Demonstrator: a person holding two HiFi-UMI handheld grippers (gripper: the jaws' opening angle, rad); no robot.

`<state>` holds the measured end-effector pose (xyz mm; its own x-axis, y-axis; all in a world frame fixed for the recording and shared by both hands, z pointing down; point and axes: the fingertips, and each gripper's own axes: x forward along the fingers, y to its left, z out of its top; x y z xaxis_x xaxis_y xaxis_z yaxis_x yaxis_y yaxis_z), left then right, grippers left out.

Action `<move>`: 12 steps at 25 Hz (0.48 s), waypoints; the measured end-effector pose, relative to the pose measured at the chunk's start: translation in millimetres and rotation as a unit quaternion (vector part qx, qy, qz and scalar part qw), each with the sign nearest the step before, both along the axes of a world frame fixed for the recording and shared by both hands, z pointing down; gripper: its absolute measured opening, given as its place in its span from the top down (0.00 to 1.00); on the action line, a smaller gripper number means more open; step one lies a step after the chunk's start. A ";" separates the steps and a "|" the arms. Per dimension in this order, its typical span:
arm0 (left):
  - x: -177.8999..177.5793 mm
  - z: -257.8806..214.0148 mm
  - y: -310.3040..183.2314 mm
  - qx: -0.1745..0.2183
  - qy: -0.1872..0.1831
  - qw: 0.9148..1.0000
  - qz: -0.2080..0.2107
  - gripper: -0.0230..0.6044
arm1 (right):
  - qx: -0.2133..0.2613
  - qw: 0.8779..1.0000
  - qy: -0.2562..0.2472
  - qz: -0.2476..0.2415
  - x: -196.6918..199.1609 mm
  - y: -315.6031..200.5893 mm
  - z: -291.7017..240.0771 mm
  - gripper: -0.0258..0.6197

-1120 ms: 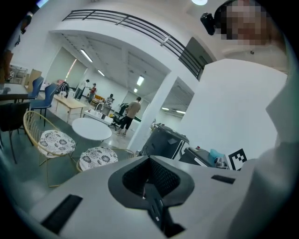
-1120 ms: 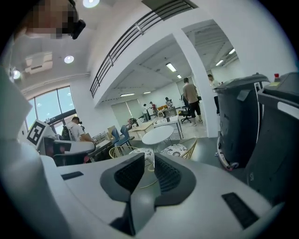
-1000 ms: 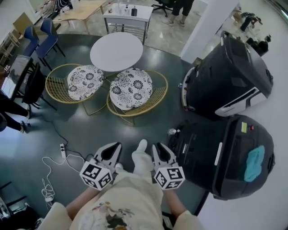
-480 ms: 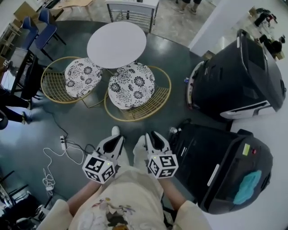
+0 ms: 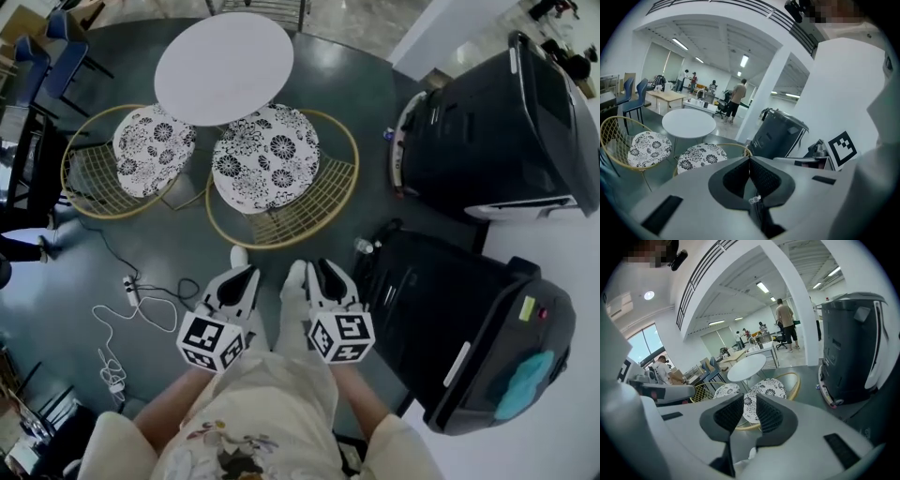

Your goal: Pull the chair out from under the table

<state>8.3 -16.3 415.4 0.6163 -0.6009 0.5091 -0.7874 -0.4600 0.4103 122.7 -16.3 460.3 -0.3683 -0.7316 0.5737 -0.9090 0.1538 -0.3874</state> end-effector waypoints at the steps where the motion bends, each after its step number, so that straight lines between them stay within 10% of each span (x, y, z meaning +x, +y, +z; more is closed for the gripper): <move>1: -1.2 5.5 -2.3 -0.004 0.000 1.000 0.001 0.95 | -0.004 1.000 0.002 0.006 -0.4 -2.5 5.4 0.86; 12: 8.9 62.4 -17.1 -0.022 0.003 0.999 0.028 0.95 | -0.059 0.997 0.000 0.056 1.1 -18.2 80.7 0.82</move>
<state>17.3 -33.4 477.8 0.6509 -0.5429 0.5306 -0.7588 -0.4848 0.4349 123.8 -34.4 541.0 -0.2882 -0.6961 0.6575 -0.9177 0.0047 -0.3972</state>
